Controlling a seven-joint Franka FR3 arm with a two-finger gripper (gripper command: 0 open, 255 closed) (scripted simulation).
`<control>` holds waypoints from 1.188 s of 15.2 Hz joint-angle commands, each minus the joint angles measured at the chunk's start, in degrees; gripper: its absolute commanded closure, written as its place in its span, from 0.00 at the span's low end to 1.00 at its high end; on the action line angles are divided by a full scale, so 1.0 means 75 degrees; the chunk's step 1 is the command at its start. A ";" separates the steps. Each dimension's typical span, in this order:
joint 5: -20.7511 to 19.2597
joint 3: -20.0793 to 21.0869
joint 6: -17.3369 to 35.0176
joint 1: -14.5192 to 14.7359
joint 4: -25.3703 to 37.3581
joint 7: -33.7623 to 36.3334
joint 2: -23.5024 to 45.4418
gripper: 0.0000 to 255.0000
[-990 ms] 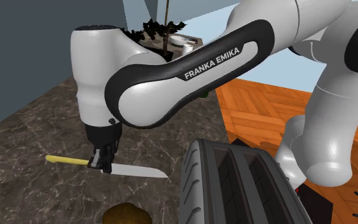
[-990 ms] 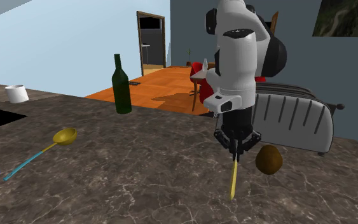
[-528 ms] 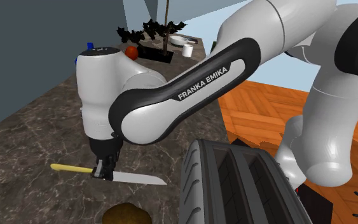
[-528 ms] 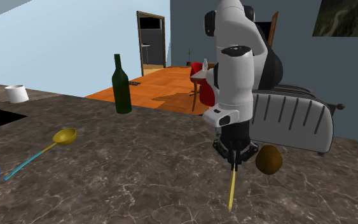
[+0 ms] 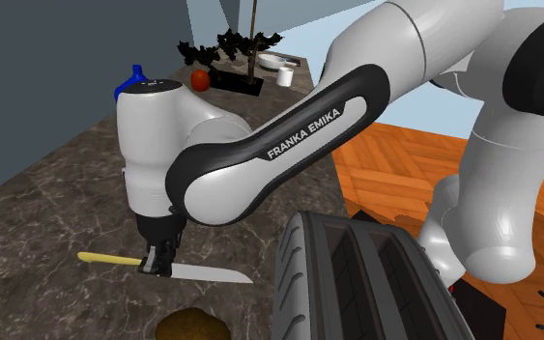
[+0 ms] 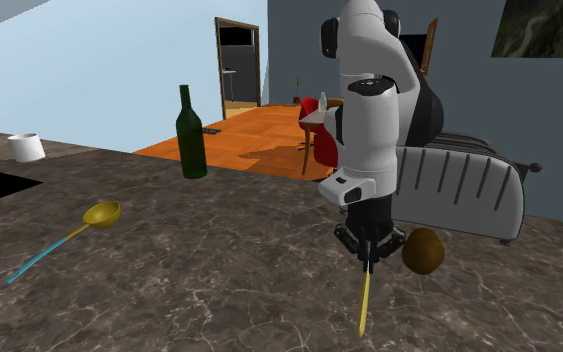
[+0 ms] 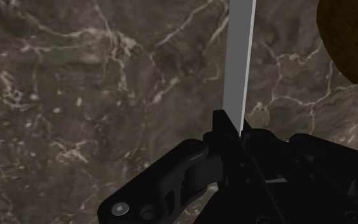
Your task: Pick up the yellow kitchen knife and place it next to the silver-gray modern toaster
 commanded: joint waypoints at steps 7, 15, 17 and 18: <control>0.0061 0.0016 -0.0224 -0.0036 0.0090 -0.0041 -0.0141 0.00; 0.0207 0.0042 -0.0863 -0.0123 0.0398 -0.0140 -0.0490 0.00; 0.0207 0.0042 -0.0863 -0.0123 0.0398 -0.0140 -0.0490 0.00; 0.0207 0.0042 -0.0861 -0.0123 0.0397 -0.0140 -0.0490 0.00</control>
